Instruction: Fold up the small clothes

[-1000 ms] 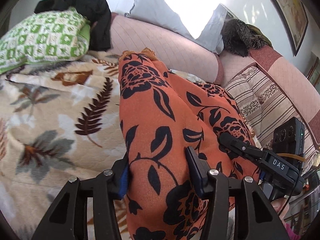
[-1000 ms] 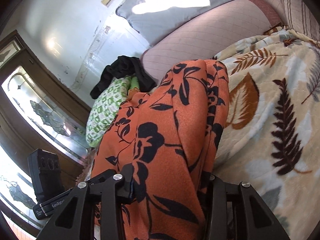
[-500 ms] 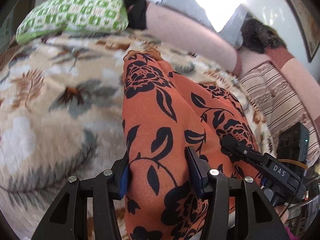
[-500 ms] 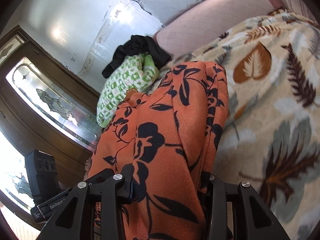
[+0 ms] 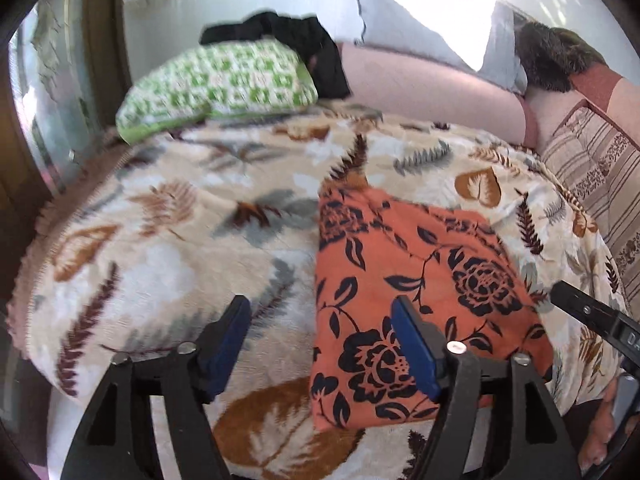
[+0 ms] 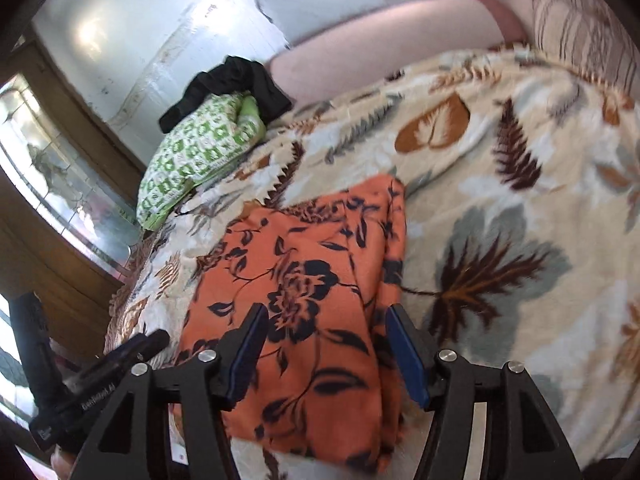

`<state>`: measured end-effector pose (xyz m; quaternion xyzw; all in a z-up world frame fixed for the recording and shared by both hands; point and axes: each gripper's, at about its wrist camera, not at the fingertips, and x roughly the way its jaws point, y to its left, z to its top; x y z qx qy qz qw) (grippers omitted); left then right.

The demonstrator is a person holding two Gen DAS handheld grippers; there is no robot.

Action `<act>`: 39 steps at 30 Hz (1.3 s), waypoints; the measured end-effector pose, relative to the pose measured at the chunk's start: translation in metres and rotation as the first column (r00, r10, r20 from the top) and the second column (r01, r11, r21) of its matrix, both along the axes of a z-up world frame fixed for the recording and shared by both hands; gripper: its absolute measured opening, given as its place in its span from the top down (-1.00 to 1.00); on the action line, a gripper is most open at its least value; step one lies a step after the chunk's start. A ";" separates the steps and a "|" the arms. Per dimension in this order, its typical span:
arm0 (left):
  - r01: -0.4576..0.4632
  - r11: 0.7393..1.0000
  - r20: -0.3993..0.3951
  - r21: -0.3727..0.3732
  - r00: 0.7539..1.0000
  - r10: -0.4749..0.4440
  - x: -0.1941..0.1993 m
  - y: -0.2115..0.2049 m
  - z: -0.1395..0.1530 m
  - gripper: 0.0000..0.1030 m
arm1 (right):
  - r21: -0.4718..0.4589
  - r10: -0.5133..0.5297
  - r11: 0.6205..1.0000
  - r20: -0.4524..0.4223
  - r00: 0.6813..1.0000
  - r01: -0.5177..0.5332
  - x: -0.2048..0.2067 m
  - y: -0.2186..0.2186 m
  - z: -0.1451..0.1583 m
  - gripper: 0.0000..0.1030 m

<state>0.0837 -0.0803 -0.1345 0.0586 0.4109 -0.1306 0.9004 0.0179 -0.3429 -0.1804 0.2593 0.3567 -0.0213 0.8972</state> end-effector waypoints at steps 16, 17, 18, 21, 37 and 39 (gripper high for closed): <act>-0.113 0.992 0.252 0.048 0.963 0.097 -0.070 0.021 0.112 -0.61 | -0.295 0.019 0.955 0.125 0.992 0.019 -0.074 0.069 0.138 -0.29; -0.121 0.992 0.261 0.044 0.960 0.105 -0.073 0.024 0.116 -0.62 | -0.307 0.014 0.951 0.129 0.992 0.027 -0.076 0.071 0.142 -0.29; -0.128 0.991 0.269 0.039 0.957 0.113 -0.075 0.026 0.121 -0.67 | -0.317 0.009 0.948 0.136 0.991 0.035 -0.078 0.074 0.146 -0.29; -0.140 0.990 0.288 0.018 0.949 0.129 -0.084 0.033 0.131 -0.75 | -0.324 -0.004 0.945 0.138 0.990 0.049 -0.081 0.077 0.153 -0.30; -0.154 0.988 0.263 0.033 0.955 0.140 -0.084 0.047 0.134 -0.75 | -0.280 0.064 0.959 0.086 0.994 -0.038 -0.071 0.099 0.138 -0.30; -0.155 0.987 0.259 0.033 0.955 0.142 -0.083 0.049 0.134 -0.75 | -0.280 0.073 0.959 0.081 0.994 -0.048 -0.069 0.101 0.136 -0.30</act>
